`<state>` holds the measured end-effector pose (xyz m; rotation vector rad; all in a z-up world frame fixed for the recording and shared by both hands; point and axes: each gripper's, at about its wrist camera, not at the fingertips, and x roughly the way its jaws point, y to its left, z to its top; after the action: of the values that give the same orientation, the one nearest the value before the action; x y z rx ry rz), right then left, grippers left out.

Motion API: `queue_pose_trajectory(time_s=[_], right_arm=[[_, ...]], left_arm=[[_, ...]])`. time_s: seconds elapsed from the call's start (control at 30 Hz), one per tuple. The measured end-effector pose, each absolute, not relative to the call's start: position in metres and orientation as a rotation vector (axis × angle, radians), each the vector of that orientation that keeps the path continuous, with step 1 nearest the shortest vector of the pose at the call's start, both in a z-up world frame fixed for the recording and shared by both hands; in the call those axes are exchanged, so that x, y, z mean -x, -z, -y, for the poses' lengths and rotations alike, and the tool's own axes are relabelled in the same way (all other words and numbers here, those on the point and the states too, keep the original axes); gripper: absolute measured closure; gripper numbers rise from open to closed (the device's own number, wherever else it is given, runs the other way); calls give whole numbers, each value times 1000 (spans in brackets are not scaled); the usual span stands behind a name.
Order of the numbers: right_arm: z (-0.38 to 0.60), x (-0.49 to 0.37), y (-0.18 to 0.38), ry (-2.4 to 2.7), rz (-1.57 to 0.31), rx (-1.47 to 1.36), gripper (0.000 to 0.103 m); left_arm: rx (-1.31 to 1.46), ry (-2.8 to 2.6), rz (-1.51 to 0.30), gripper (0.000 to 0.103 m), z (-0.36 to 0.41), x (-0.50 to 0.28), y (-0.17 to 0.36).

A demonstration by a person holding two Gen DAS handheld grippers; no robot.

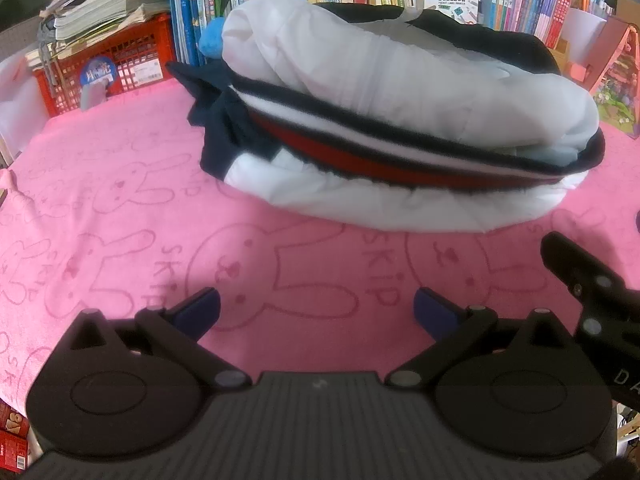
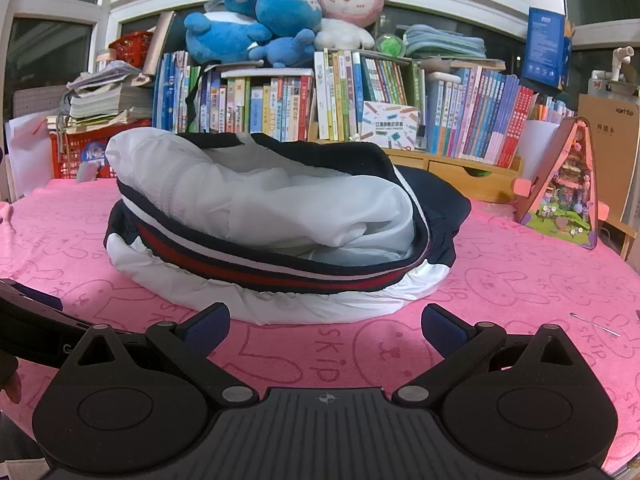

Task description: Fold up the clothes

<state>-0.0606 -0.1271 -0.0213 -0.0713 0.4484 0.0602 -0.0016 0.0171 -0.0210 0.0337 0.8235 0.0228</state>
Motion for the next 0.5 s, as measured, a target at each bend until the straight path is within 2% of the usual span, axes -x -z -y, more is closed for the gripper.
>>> queue_pose_trajectory(time_s=[0.5], right_arm=[[125, 60, 21, -66, -451, 74, 0]], left_arm=[[-27, -24, -829, 0, -17, 1, 22]])
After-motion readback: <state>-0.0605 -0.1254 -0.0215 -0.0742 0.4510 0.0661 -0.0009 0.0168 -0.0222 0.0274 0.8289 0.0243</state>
